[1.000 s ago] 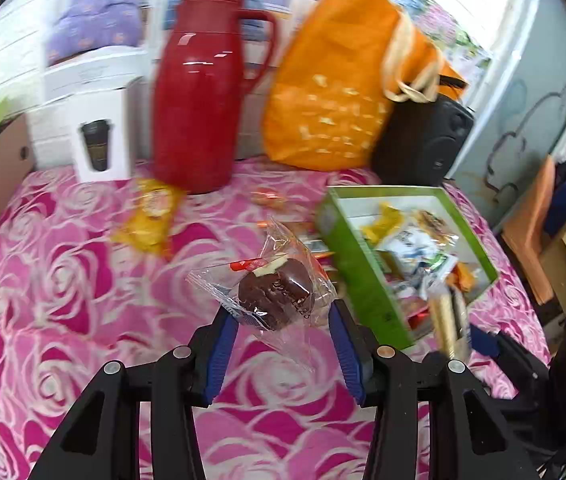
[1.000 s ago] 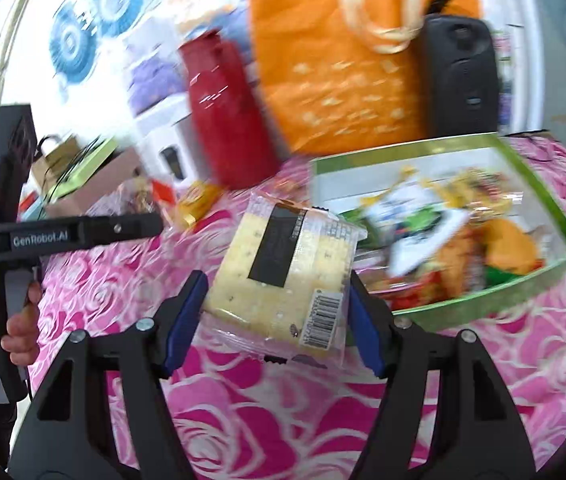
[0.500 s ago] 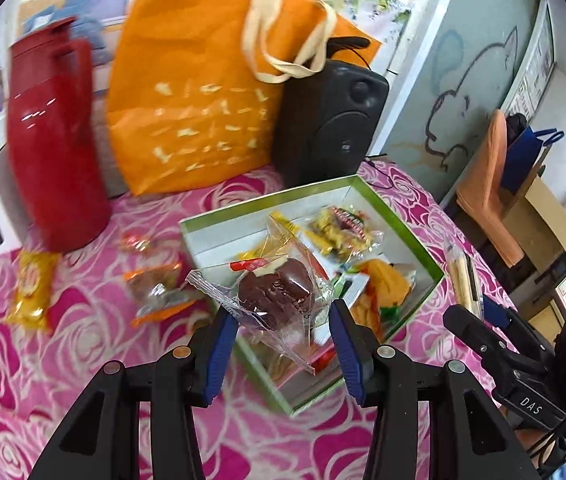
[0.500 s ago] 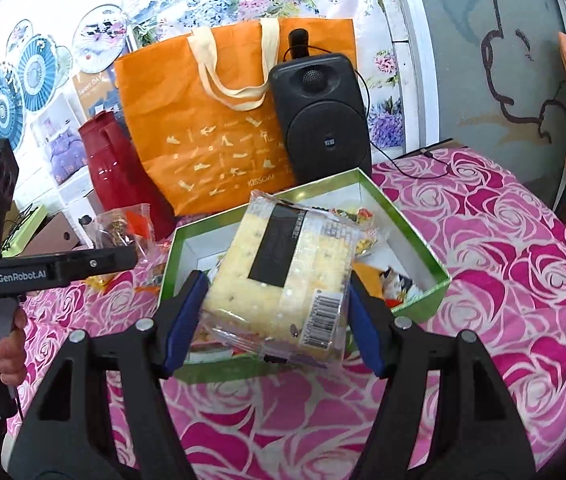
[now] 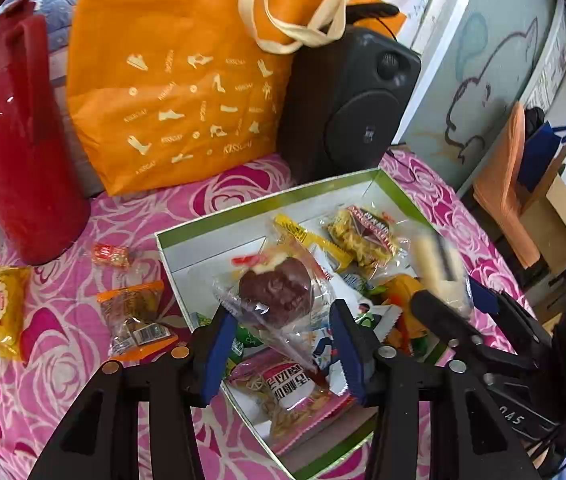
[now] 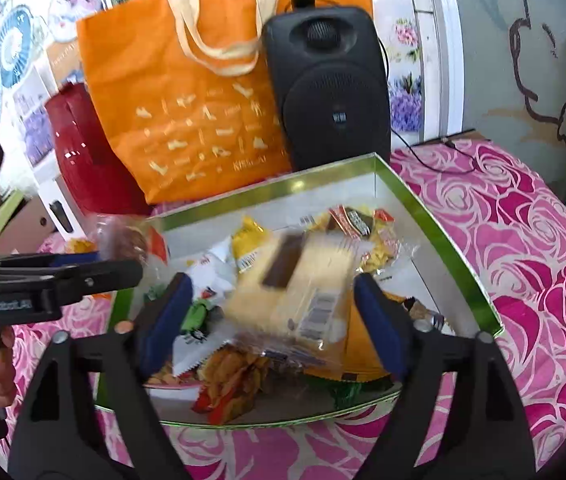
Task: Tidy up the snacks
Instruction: 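Carry both packets into the green box and open both tools to release them, then withdraw both open tools from the box toward the remaining snacks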
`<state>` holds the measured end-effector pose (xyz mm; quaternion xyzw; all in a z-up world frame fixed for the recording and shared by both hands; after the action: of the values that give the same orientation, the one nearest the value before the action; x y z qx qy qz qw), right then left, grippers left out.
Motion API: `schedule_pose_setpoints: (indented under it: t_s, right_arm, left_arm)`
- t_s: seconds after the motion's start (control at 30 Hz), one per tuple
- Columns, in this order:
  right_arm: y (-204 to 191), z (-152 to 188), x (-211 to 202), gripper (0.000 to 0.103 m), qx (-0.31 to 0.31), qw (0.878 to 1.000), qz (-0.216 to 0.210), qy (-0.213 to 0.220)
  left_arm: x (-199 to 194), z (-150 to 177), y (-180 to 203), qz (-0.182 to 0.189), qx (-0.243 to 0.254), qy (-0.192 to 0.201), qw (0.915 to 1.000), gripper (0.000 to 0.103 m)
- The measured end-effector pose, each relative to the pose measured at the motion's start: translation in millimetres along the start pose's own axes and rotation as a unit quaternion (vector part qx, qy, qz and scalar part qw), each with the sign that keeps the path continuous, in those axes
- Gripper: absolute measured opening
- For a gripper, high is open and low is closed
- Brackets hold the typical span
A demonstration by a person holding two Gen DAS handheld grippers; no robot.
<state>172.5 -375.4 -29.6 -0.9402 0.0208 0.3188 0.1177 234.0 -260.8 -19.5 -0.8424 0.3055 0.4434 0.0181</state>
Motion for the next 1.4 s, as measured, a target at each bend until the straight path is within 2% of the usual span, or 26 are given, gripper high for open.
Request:
schedule_pose_setpoints:
  t_s: [0.03, 0.07, 0.13, 0.33, 0.7, 0.9, 1.13, 1.33, 1.4]
  right_arm:
    - [1, 2, 0, 0.096, -0.001, 1.000, 0.006, 0.000]
    - [3, 5, 0, 0.099, -0.003, 1.000, 0.012, 0.002]
    - [7, 10, -2, 0.102, -0.009, 1.000, 0.021, 0.006]
    - [14, 23, -1, 0.102, 0.007, 0.999, 0.030, -0.019]
    - [-8, 15, -38, 0.102, 0.007, 1.000, 0.023, 0.006]
    - [-38, 19, -59, 0.102, 0.002, 1.000, -0.003, 0.015]
    - [-95, 50, -56, 0.102, -0.020, 0.998, -0.053, -0.010]
    - [-148, 72, -42, 0.102, -0.054, 0.993, -0.092, -0.049]
    - [-162, 74, -41, 0.102, -0.061, 0.992, -0.102, -0.052]
  left_arm:
    - [2, 2, -1, -0.008, 0.004, 0.001, 1.0000, 0.065]
    - [3, 3, -3, -0.017, 0.004, 0.005, 0.9998, 0.083]
    - [-1, 4, -9, -0.041, -0.002, 0.023, 0.9989, 0.091]
    - [-5, 9, -18, -0.058, -0.015, 0.021, 0.9980, 0.092]
    - [-40, 18, -10, -0.044, -0.021, 0.041, 0.9980, 0.092]
    - [-77, 34, -16, -0.034, -0.026, 0.062, 0.9972, 0.092]
    - [-109, 78, -73, -0.088, -0.056, 0.069, 0.9921, 0.092]
    - [-122, 127, -130, -0.101, -0.122, 0.055, 0.9859, 0.092]
    - [-126, 134, -142, -0.102, -0.136, 0.054, 0.9839, 0.092]
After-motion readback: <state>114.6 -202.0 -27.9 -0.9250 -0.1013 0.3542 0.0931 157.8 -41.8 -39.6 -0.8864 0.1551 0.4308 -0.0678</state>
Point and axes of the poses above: each gripper's, at about its wrist camera, not at the fingertips, and x roughly the way its jaws point, y to its right, z to its underside, the point moved 7 cm from there along x, roughly the way its jaws point, and after that the axes turned 1 degree about y, right-handed, at the moved point
